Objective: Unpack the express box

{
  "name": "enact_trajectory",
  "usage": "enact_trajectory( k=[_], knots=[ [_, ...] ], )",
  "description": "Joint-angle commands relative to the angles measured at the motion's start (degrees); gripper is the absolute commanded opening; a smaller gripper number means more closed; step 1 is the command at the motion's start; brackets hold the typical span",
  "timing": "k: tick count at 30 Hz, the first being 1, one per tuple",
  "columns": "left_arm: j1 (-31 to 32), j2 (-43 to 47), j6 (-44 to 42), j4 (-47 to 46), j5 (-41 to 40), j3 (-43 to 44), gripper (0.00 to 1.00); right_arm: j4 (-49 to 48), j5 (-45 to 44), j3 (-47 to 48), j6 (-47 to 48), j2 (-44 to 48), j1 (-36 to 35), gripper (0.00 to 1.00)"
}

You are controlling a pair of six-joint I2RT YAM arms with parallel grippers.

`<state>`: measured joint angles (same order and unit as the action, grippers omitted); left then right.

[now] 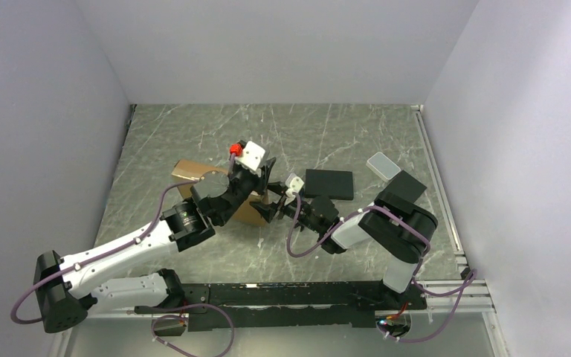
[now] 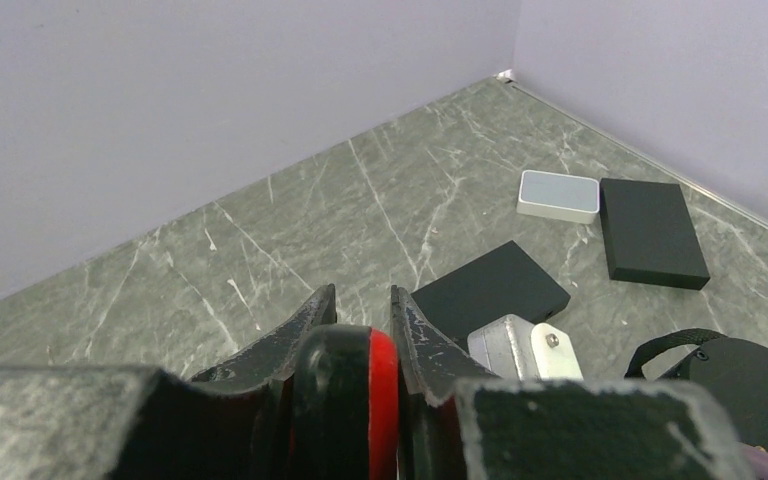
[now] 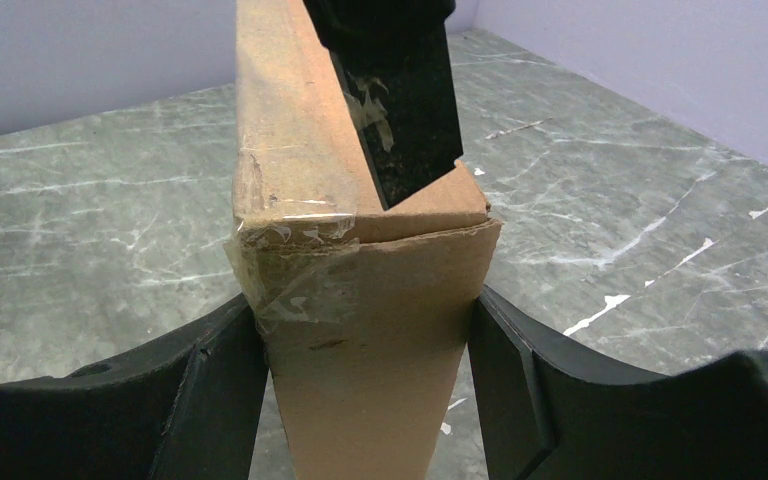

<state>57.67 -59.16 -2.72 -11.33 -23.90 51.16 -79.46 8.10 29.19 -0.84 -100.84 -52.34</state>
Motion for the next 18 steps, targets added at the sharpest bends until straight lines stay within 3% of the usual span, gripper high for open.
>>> enact_trajectory(
  k=[1,18],
  knots=[
    [-0.4,-0.2,0.1,-2.7,-1.2,0.0,0.0,-4.5,1.5,0.9,0.3,-0.1,0.0,0.56],
    [-0.9,0.7,-0.6,-1.3,-3.3,-2.0,0.0,-5.1,1.9,0.9,0.1,-1.0,0.0,0.56]
  ],
)
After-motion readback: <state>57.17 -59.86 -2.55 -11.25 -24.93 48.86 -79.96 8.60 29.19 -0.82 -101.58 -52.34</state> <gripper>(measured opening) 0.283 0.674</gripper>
